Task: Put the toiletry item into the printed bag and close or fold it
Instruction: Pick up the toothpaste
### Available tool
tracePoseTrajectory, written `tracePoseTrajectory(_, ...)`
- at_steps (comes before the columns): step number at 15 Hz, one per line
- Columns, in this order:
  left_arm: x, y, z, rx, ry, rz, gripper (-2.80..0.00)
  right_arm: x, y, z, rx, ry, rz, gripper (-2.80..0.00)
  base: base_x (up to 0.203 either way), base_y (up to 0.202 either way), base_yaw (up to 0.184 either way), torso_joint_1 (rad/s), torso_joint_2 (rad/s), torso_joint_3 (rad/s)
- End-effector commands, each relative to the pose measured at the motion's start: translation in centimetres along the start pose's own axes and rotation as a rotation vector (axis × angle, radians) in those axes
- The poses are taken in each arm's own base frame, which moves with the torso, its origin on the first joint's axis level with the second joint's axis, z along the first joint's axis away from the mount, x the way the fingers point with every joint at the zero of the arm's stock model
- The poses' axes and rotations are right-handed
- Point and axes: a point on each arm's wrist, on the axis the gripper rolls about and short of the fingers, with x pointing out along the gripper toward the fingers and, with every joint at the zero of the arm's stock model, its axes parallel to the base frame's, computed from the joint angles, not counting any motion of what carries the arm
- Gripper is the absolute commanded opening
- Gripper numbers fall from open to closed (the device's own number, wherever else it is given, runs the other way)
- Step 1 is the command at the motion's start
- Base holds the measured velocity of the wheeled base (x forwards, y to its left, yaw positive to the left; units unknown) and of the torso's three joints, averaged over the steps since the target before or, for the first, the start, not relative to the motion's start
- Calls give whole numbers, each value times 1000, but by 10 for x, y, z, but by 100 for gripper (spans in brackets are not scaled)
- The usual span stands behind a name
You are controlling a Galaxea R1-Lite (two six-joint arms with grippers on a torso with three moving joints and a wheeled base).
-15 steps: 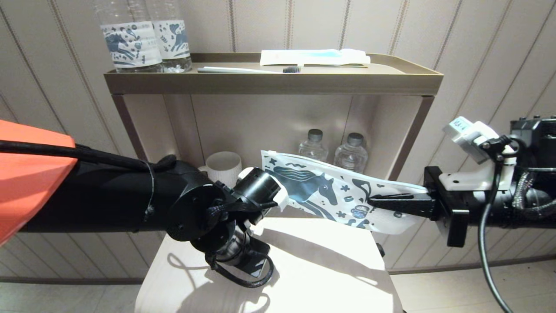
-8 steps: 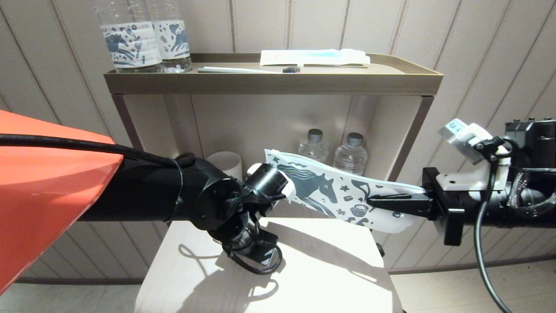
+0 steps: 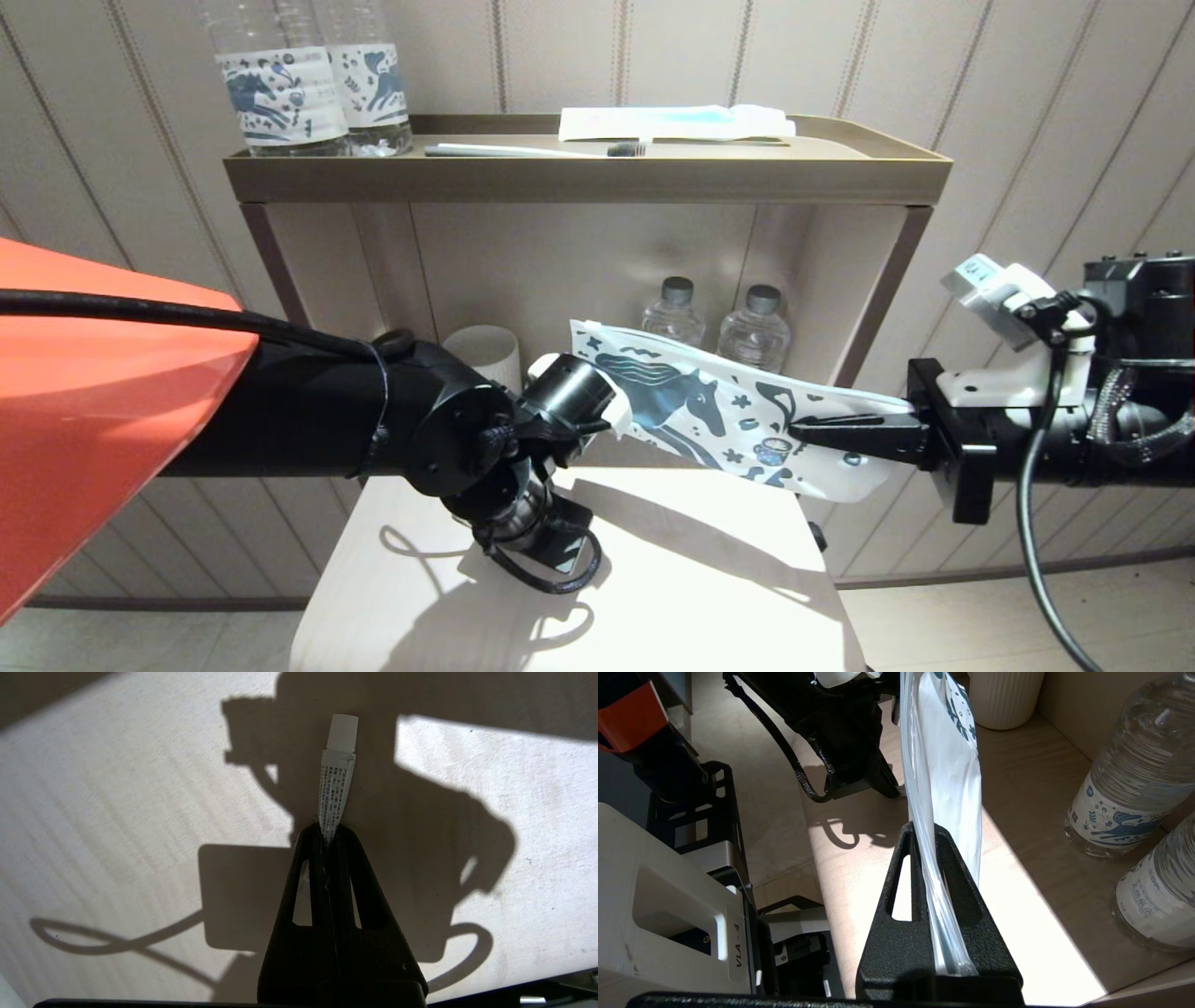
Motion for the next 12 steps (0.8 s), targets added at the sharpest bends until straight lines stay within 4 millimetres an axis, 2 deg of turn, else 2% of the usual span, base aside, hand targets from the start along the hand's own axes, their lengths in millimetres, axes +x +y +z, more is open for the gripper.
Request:
tracePoseTrajectory(1, -11, 3, -2, -7, -17, -5, -280, 0, 0, 0, -3, -3, 4, -280, 0, 0, 0, 0, 0, 0)
tracePoseTrajectory(4, -40, 14, -13, -22, -59, -18, -280, -2, -2, 0, -4, -3, -8, -280, 0, 0, 0, 0, 0, 0)
tracePoseTrajectory(9, -110, 50, -45, -73, -194, -45, -280, -1, 2, -5, -6, 6, 4, -280, 0, 0, 0, 0, 0, 0)
tracePoseTrajectory(10, -120, 57, -46, -83, -226, -46, -280, -1, 2, -7, -10, 11, 4, -280, 0, 0, 0, 0, 0, 0)
tracePoseTrajectory(12, -141, 60, -36, -55, -314, -69, -280, 4, 7, -14, -46, 27, 29, -280, 0, 0, 0, 0, 0, 0)
